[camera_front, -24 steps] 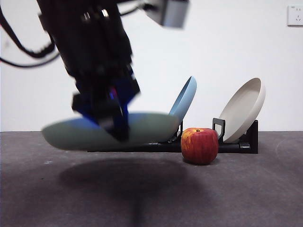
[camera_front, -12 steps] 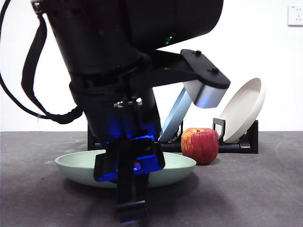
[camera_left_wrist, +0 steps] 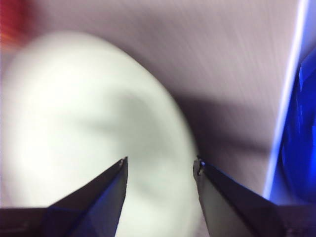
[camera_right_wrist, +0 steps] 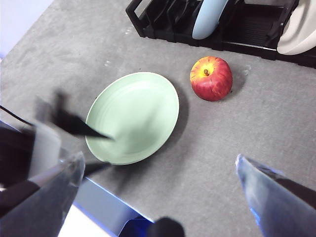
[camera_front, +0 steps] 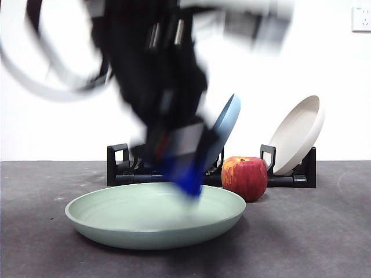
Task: Take the green plate from the plate rack,put the plate on the table,take the apple from the table,put the apple in the plate
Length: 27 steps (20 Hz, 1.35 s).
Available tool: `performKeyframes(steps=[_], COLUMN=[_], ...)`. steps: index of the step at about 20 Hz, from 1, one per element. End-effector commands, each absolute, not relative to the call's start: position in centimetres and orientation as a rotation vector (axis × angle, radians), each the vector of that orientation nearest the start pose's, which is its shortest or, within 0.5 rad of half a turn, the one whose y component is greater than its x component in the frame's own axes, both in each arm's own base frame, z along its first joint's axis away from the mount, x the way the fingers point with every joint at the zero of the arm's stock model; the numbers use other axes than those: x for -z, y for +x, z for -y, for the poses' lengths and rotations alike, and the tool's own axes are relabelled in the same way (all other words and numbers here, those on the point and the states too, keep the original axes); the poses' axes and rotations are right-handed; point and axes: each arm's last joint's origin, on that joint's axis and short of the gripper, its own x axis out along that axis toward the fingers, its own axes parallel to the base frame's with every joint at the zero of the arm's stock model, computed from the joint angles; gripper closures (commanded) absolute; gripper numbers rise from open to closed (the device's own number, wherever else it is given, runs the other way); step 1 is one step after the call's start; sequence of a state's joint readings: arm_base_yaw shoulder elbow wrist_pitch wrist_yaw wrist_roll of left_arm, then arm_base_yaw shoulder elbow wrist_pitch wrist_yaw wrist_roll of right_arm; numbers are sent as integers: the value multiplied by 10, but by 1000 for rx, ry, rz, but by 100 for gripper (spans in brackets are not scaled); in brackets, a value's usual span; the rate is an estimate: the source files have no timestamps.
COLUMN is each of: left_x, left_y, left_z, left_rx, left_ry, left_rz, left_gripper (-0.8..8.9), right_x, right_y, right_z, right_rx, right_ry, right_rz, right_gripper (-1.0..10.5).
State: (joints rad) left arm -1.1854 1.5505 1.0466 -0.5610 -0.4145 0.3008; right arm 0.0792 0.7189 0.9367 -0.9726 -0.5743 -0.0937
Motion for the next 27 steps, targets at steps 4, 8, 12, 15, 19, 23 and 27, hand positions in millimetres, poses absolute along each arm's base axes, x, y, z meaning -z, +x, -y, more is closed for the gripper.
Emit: performKeyframes(steps=[4,8,12,15,19,23,27], left_x=[-328,-390,-420,-425,-421,-419,-417], left_y=[116,103,91,84,81,80,80], left_z=[251,217,186,171,164,162,161], left_rx=[768,761,763,763,763,761,759], left_ry=[707,527,454,452,491,511,519], left_rz=[-517,-379,-306,-304,-344,-372,-386], left_gripper=[584,585,593,593,593,593,593], right_x=[-323,-311,-282,-259,-225,-196,-171], right_y=[145,189,229,251,273,289,299], right_z=[-31,-57,-97,-119,-140,-154,-158], right_rx=[-670,-691,-636,-598,-563,-548,-509], right_ry=[108,56,-62,-115,-149,-146,-171], right_rz=[-696,-691,-716,-719,-753,-773,-811], right_gripper=[254,255,255,255,255,255,258])
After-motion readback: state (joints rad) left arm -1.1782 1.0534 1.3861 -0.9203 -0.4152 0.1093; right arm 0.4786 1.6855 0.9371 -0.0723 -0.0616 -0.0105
